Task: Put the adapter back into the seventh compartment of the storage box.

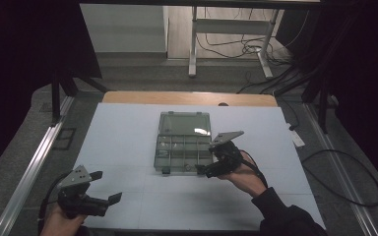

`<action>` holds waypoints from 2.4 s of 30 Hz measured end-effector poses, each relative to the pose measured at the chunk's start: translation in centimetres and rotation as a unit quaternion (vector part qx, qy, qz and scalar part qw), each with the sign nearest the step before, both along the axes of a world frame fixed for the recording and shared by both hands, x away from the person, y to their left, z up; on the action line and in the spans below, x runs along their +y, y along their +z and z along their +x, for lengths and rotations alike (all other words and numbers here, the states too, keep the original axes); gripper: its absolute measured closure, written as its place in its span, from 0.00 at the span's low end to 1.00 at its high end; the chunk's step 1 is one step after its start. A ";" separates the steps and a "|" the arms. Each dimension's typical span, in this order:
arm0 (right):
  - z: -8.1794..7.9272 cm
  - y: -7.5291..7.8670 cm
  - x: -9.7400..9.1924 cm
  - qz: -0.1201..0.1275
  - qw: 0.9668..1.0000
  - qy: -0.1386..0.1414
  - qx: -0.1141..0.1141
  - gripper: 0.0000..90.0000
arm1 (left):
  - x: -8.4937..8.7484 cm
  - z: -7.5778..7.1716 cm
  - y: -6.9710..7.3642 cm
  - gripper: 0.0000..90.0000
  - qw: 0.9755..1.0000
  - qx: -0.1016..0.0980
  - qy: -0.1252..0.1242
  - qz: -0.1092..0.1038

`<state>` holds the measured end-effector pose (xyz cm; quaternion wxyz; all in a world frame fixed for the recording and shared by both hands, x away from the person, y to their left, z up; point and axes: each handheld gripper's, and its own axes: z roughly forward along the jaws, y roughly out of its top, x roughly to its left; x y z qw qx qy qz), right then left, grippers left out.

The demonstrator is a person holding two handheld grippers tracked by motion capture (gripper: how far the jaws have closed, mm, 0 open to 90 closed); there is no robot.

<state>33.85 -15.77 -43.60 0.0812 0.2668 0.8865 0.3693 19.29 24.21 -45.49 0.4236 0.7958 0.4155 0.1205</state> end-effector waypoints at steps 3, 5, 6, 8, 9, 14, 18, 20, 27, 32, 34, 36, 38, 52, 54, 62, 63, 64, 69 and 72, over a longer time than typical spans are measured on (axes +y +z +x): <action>-0.4 0.3 -0.9 0.005 1.000 -0.003 0.000 0.18 | 0.0 0.0 0.0 0.01 1.000 0.000 0.001 -0.001; -0.5 0.4 -1.2 0.006 1.000 -0.003 0.001 0.18 | 0.0 0.0 0.0 0.01 1.000 0.000 0.001 -0.001; -0.6 0.4 -1.4 0.006 1.000 -0.005 0.003 0.17 | 0.0 0.0 0.0 0.01 1.000 0.000 0.001 0.000; -0.9 0.5 -1.9 0.005 1.000 -0.005 0.004 0.16 | 0.0 0.0 0.0 0.01 1.000 0.000 0.001 0.000; -1.0 0.6 -2.1 0.005 1.000 -0.005 0.005 0.15 | 0.0 0.0 0.0 0.01 1.000 0.000 0.002 0.001; -1.7 0.9 -3.2 0.004 1.000 -0.009 -0.001 0.10 | 0.0 0.0 0.0 0.01 1.000 -0.001 0.003 0.001; -2.1 0.9 -4.0 0.007 1.000 -0.013 0.001 0.07 | 0.0 0.0 0.0 0.01 1.000 -0.001 0.004 0.002; -2.3 0.9 -4.4 0.009 1.000 -0.015 0.002 0.05 | -0.1 0.0 0.0 0.01 1.000 -0.001 0.004 0.002; -3.2 1.4 -6.1 0.021 0.999 -0.027 0.004 0.02 | -0.1 0.0 0.0 0.01 1.000 -0.001 0.004 0.003; -3.8 1.6 -7.3 0.030 0.999 -0.037 0.006 0.02 | -0.1 0.0 0.0 0.01 1.000 -0.001 0.004 0.002; -4.1 1.7 -7.8 0.029 0.999 -0.043 0.003 0.01 | -0.1 0.0 0.0 0.01 1.000 -0.001 0.005 0.002; -4.3 1.7 -8.2 0.031 0.998 -0.046 0.002 0.01 | -0.1 0.0 0.0 0.01 1.000 -0.001 0.005 0.002; -4.5 1.8 -8.6 0.032 0.998 -0.050 -0.001 0.01 | -0.1 0.0 0.0 0.01 1.000 -0.001 0.005 0.002; -5.9 1.7 -11.8 0.046 0.995 -0.083 -0.006 0.00 | 0.0 0.0 0.0 0.00 1.000 0.000 0.009 -0.001; -6.1 1.7 -12.3 0.047 0.995 -0.089 -0.008 0.00 | 0.0 0.0 0.0 0.00 1.000 0.000 0.010 -0.001; -6.9 1.6 -13.9 0.049 0.992 -0.116 -0.015 0.00 | 0.0 0.0 0.0 0.00 1.000 0.000 0.012 -0.001; -7.0 1.5 -14.2 0.048 0.992 -0.119 -0.017 0.00 | 0.0 0.0 0.0 0.00 1.000 0.000 0.012 -0.001; -7.1 1.5 -14.3 0.047 0.991 -0.124 -0.018 0.00 | 0.0 0.0 0.0 0.00 1.000 0.000 0.013 0.000; -7.8 1.4 -15.2 0.042 0.988 -0.148 -0.023 0.00 | 0.0 0.0 0.0 0.00 1.000 0.000 0.015 -0.001; -8.1 1.3 -15.7 0.038 0.987 -0.158 -0.020 0.00 | 0.0 0.0 0.0 0.00 1.000 0.001 0.016 -0.001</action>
